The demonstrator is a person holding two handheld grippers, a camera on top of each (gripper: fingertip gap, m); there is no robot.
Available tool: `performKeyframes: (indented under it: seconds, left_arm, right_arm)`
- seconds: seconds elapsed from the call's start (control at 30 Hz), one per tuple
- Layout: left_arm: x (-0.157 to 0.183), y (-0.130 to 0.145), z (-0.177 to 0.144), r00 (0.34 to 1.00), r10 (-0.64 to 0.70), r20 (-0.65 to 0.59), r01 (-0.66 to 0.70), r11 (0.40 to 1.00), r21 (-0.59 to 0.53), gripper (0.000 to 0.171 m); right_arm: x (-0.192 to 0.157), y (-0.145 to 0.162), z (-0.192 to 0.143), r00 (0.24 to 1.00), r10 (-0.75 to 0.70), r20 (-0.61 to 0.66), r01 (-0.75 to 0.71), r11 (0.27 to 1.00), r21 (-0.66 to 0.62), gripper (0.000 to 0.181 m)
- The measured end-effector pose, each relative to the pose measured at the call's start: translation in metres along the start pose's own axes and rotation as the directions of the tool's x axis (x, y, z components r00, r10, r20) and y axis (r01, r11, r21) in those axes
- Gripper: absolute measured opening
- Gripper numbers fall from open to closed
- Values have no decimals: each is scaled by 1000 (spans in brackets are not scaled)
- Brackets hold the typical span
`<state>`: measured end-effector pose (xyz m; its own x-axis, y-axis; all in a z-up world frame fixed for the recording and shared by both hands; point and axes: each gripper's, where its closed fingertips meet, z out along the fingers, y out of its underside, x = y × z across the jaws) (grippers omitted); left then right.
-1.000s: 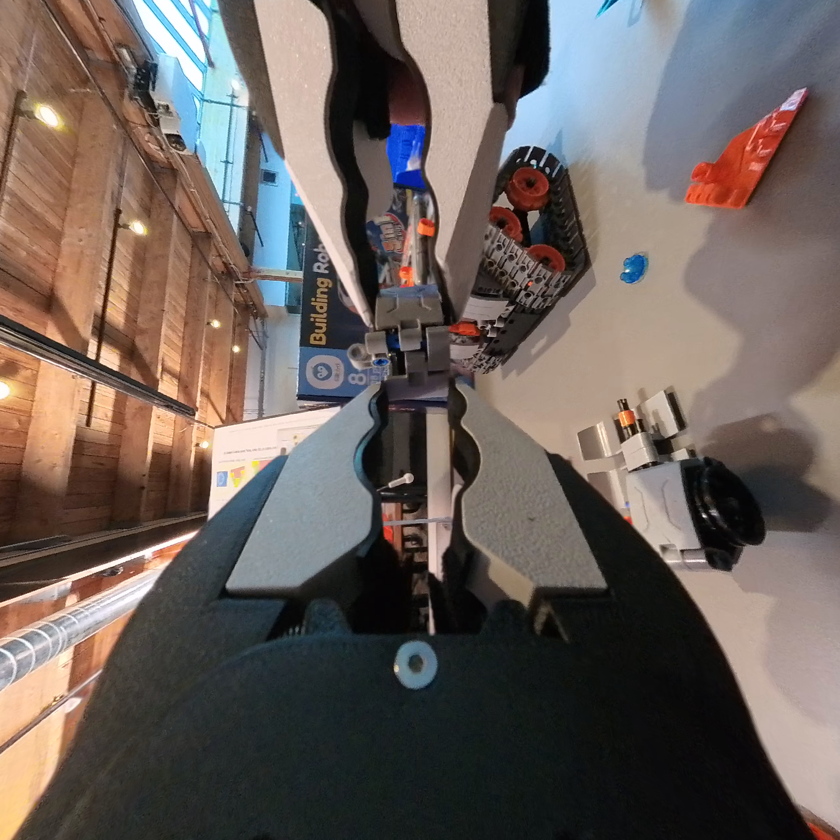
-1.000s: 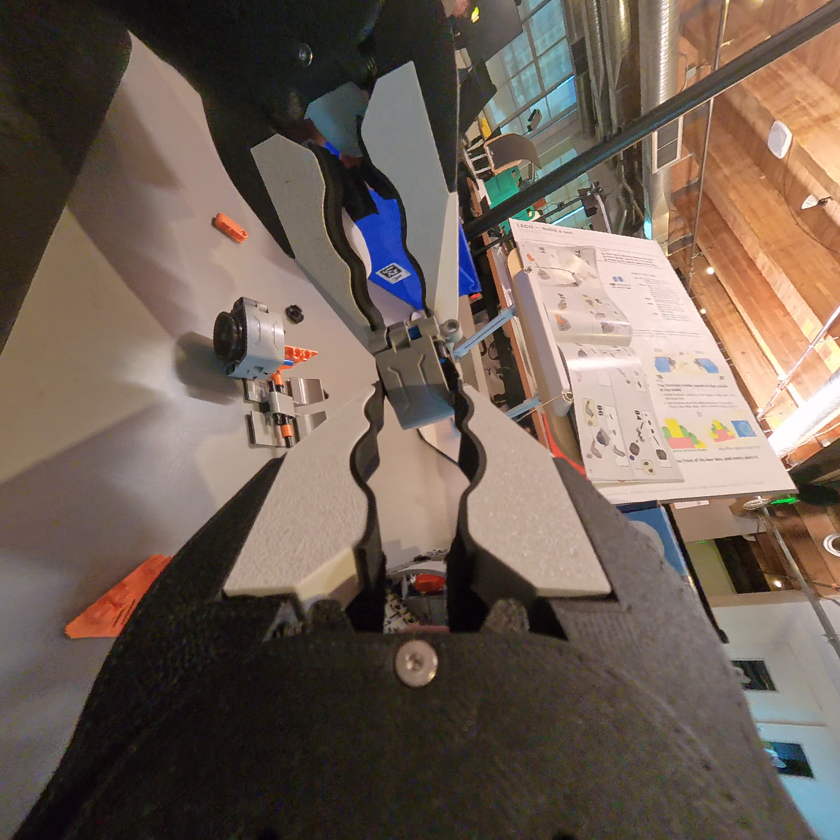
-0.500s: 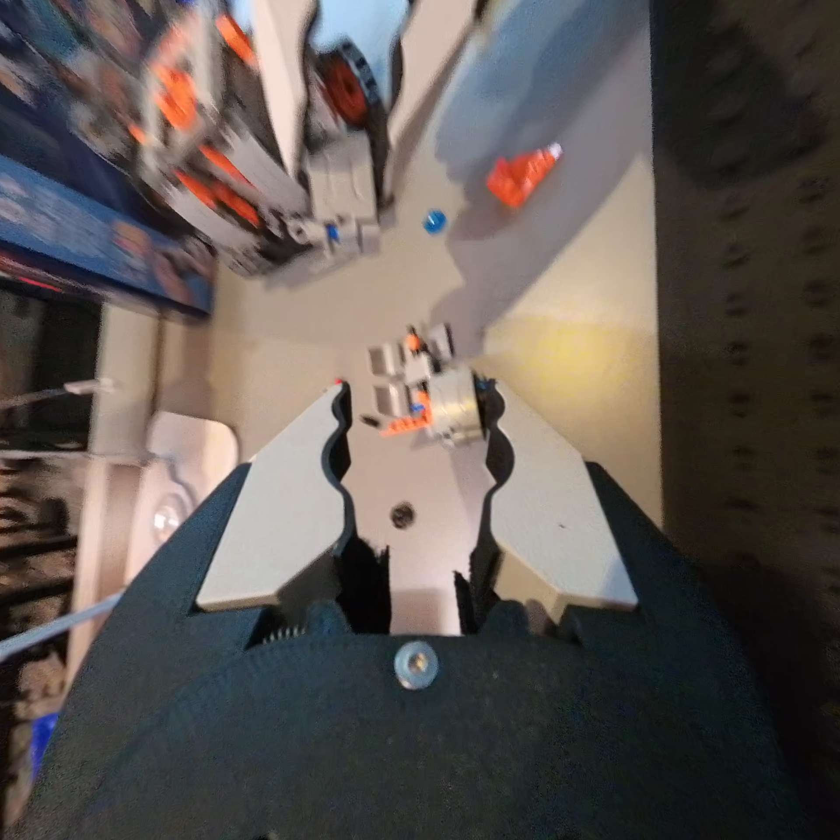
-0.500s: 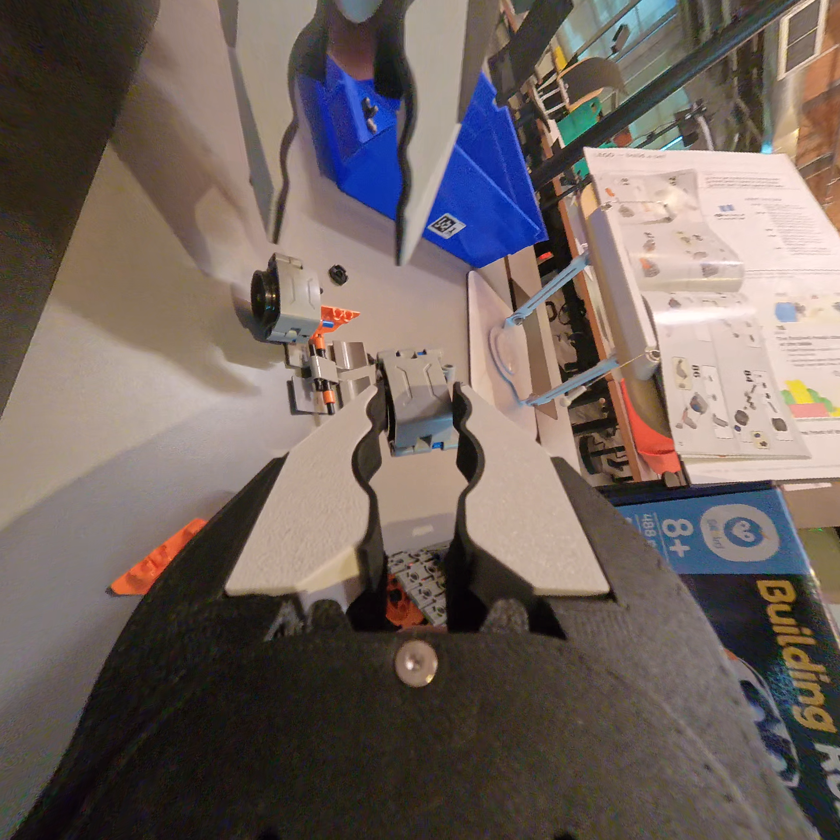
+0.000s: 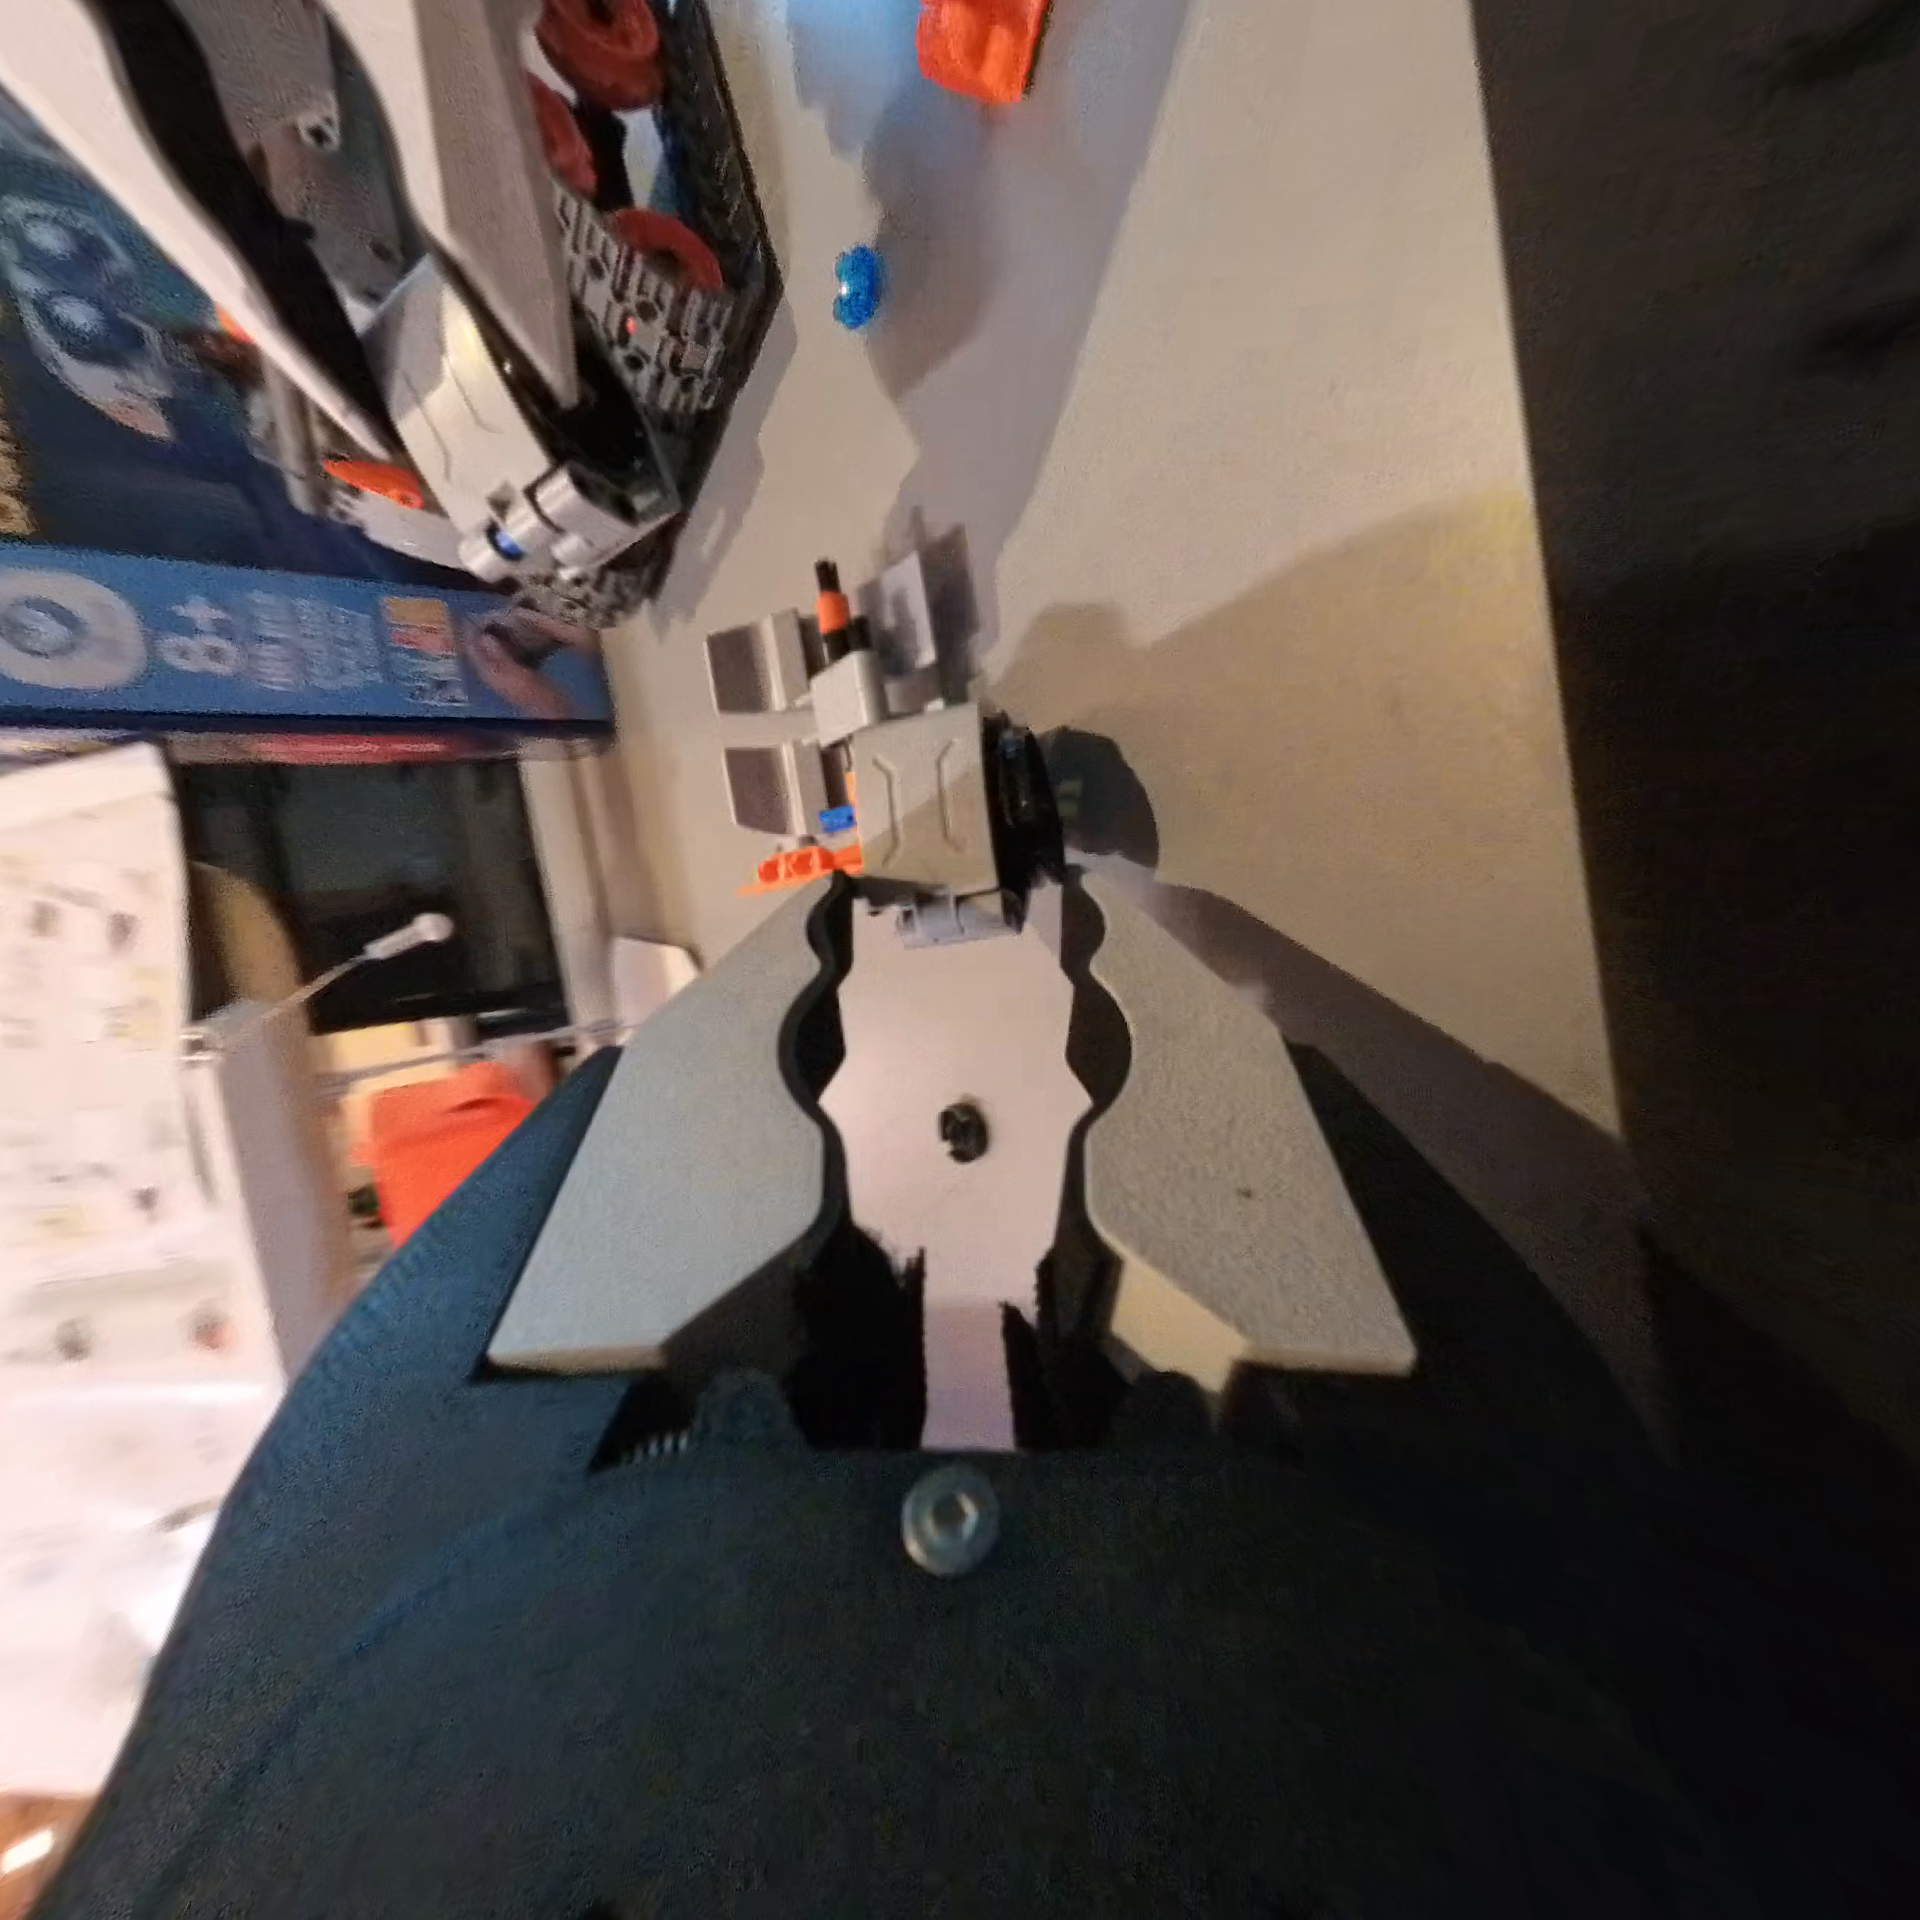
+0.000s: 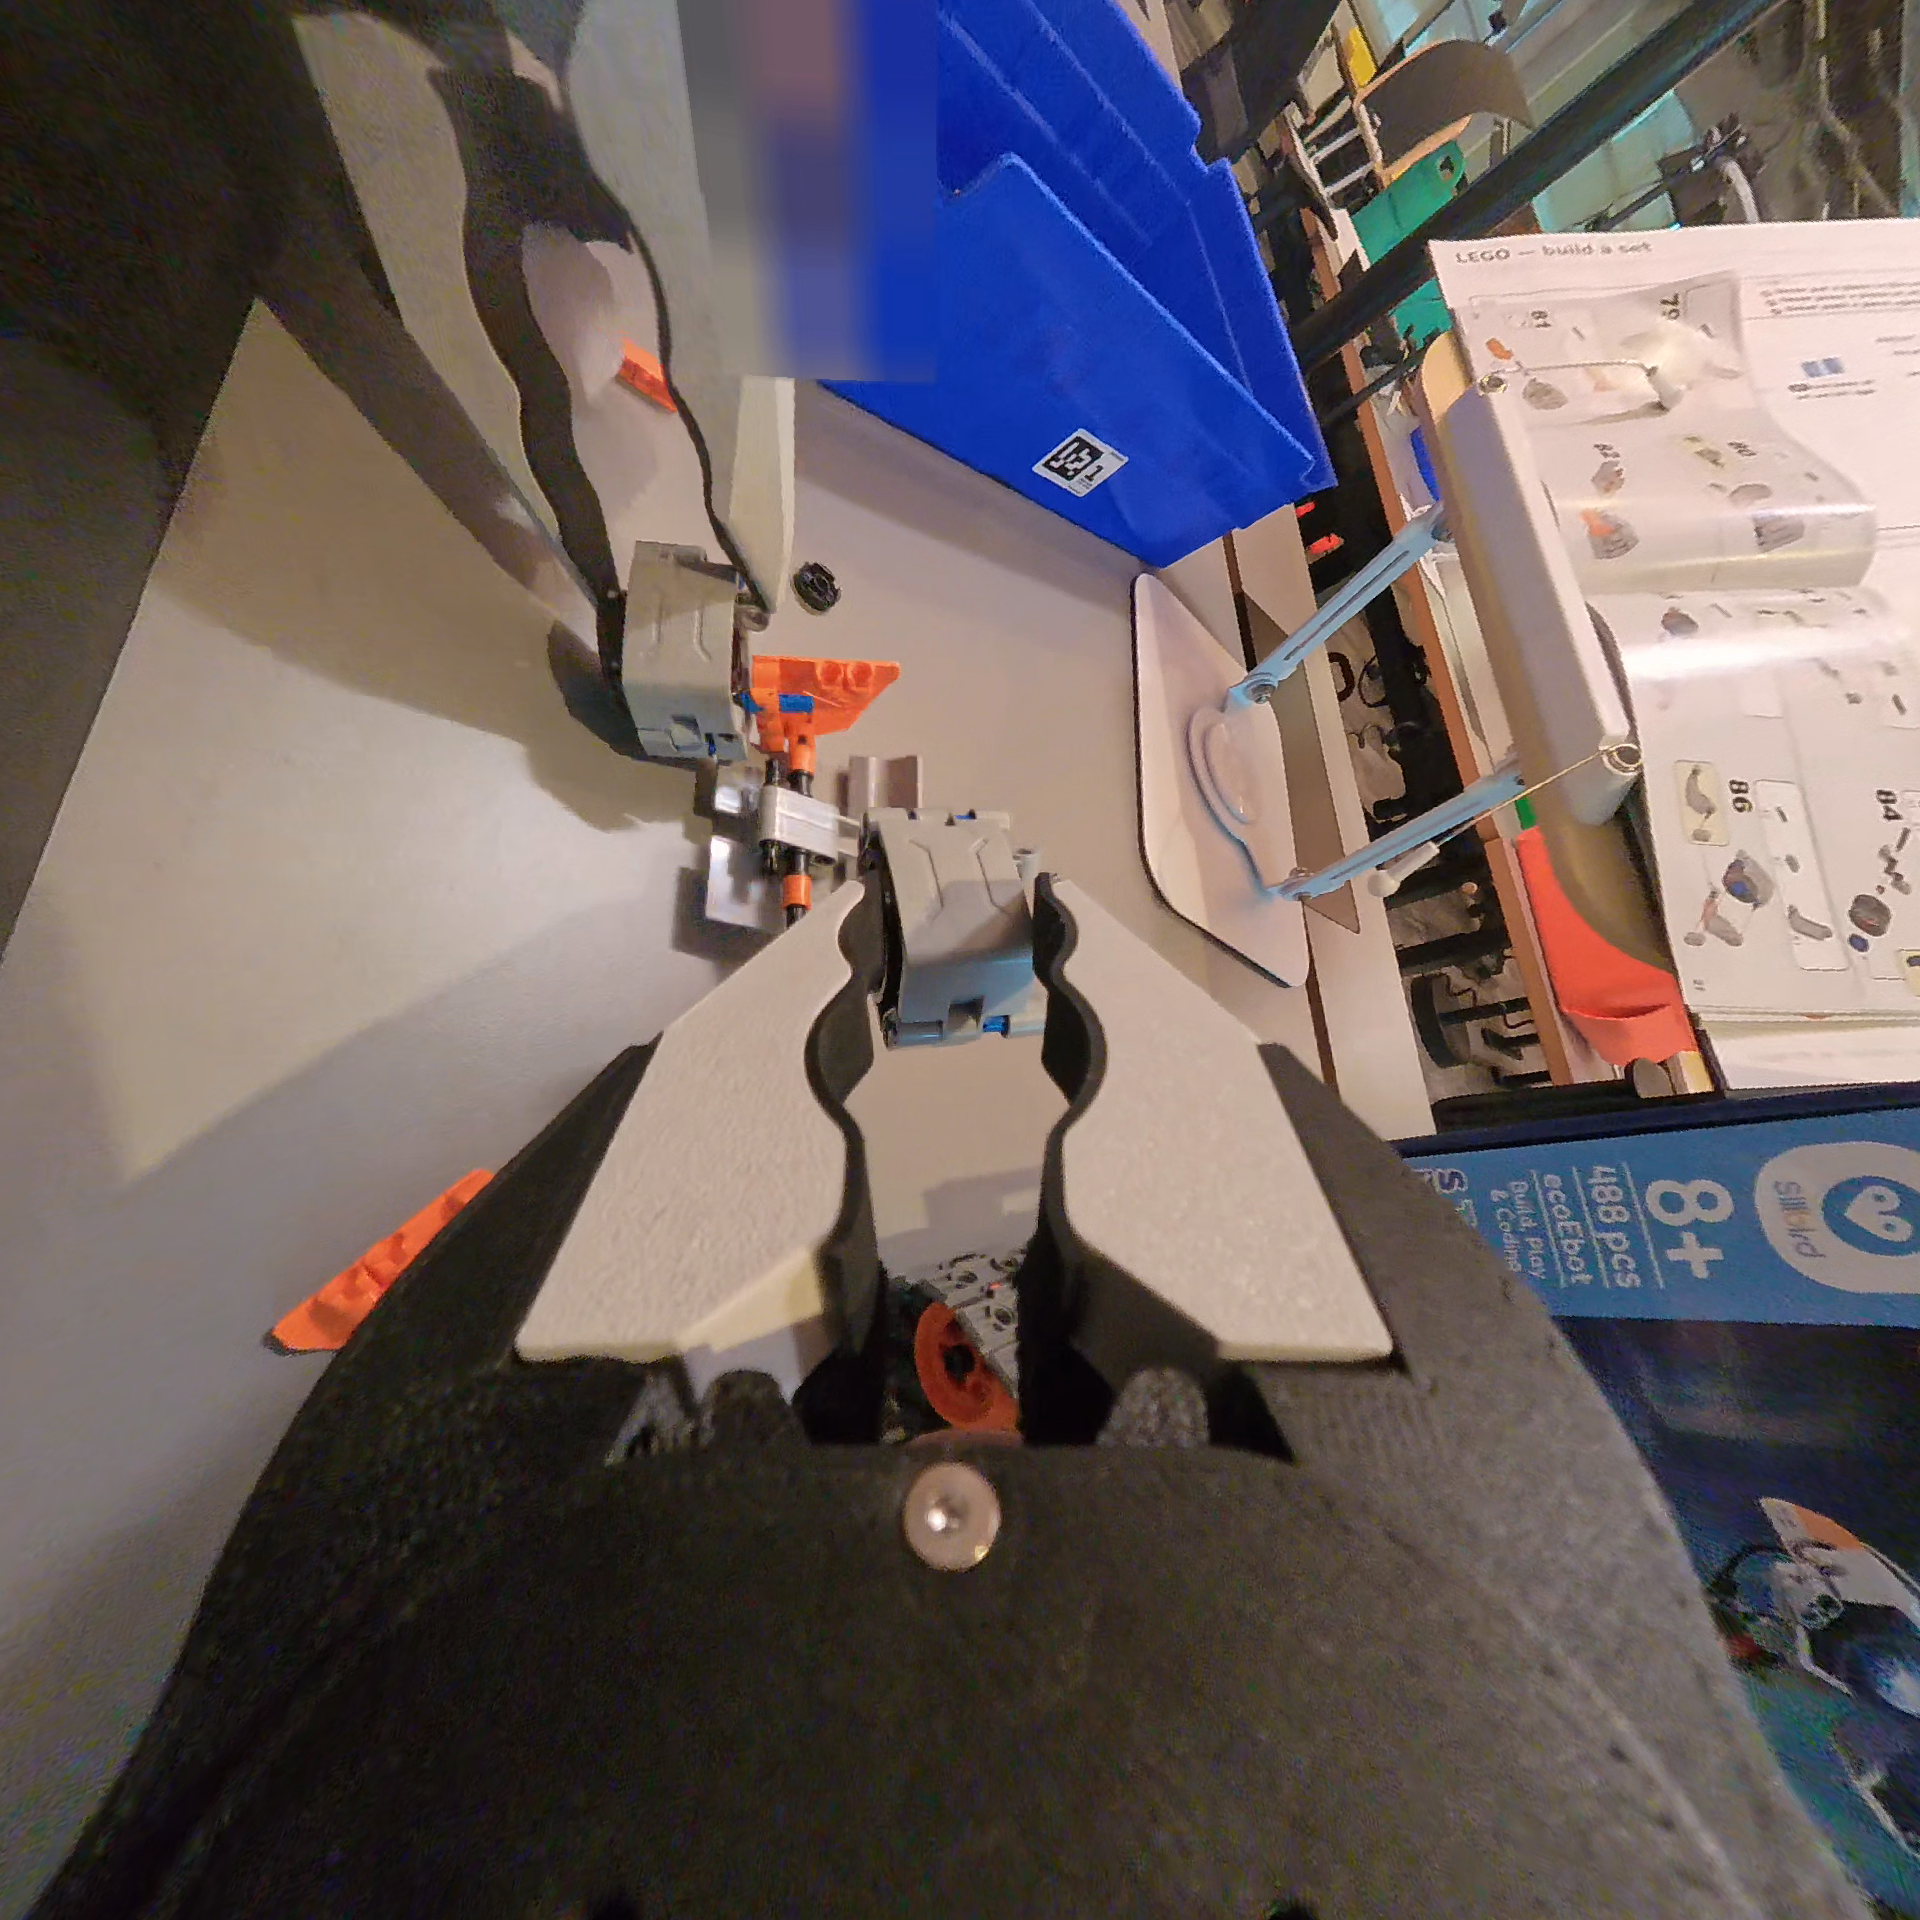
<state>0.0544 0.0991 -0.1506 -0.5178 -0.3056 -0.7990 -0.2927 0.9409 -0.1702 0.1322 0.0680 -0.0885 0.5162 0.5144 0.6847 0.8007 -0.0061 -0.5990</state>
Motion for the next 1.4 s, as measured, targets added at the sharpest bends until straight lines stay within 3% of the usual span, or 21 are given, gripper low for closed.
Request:
performKeyframes:
  seconds: [0.37, 1.4]
  left_arm:
    - [0, -4, 1, 995, 60, 75, -64, 997, 51, 38]
    - [7, -7, -7, 987, 123, 105, -133, 987, 96, 38]
  right_arm:
    - [-4, 4, 4, 1000, 13, 25, -13, 1000, -3, 25]
    - [-40, 16, 18, 984, -21, 178, 31, 998, -54, 25]
